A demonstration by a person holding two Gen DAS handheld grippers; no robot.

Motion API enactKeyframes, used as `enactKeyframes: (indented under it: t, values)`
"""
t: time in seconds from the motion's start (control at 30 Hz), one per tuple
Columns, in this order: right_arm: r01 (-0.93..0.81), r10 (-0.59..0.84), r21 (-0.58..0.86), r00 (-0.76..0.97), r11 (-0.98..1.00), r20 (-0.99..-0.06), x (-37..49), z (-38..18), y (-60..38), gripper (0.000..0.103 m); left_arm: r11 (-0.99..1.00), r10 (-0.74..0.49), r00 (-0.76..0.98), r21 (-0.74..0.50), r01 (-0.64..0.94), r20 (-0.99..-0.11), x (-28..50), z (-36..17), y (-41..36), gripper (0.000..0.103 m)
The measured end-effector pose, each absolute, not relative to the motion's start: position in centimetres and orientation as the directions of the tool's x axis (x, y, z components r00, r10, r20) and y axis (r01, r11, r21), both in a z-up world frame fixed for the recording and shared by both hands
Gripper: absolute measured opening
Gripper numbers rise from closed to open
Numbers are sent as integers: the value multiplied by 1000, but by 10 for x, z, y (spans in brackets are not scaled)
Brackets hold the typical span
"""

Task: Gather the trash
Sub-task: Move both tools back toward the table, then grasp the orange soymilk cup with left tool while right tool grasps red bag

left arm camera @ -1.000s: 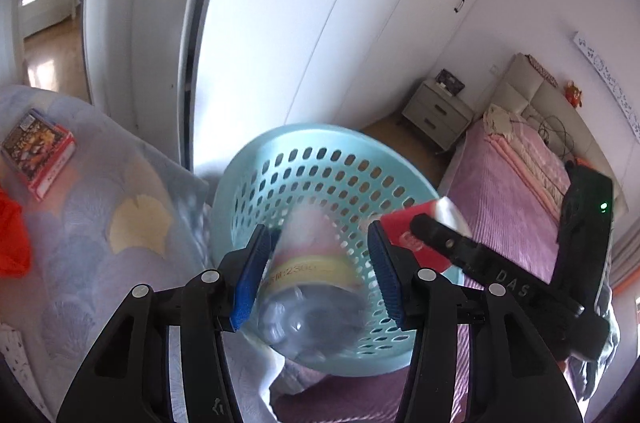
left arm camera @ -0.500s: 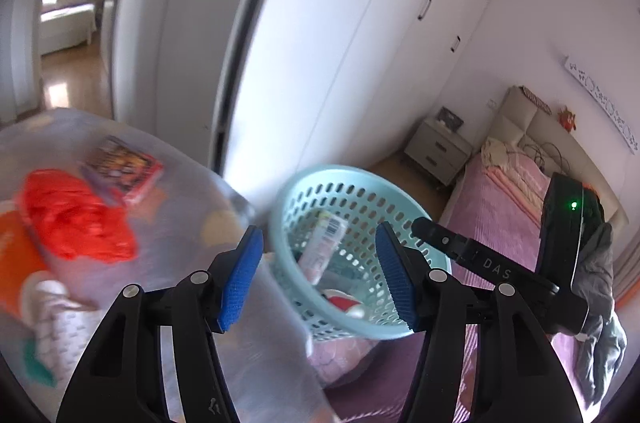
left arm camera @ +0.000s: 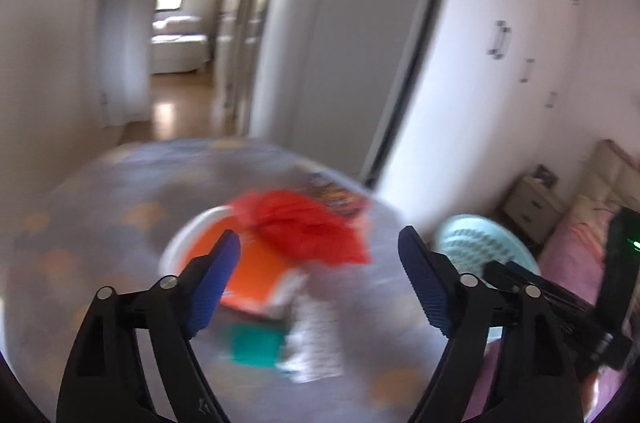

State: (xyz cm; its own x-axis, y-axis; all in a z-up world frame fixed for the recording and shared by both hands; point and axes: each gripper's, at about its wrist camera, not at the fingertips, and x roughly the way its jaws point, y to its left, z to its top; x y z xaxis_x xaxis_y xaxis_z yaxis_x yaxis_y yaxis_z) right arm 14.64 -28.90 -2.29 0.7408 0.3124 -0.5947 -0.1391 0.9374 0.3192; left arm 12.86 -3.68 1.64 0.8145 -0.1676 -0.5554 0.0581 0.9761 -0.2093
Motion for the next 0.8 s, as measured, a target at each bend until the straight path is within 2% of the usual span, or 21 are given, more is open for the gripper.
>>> enactKeyframes:
  t: [0.2, 0.33, 0.5, 0.8]
  values:
    - [-193, 342, 294, 699, 936, -628, 148, -40, -249, 64, 955, -129, 730, -283, -92, -671, 157, -15, -2, 79]
    - [-206, 345, 284, 683, 937, -644, 150, -47, -239, 64, 937, -169, 683, -330, -112, -711, 174, -38, -2, 79]
    - [-203, 344, 283, 672, 937, -656, 153, -51, -236, 64, 923, -161, 659, -349, -164, -735, 183, -57, -3, 80]
    - [-225, 362, 286, 648, 931, -670, 155, -58, -233, 64, 942, -71, 625, -259, -215, -777, 206, -66, -13, 87]
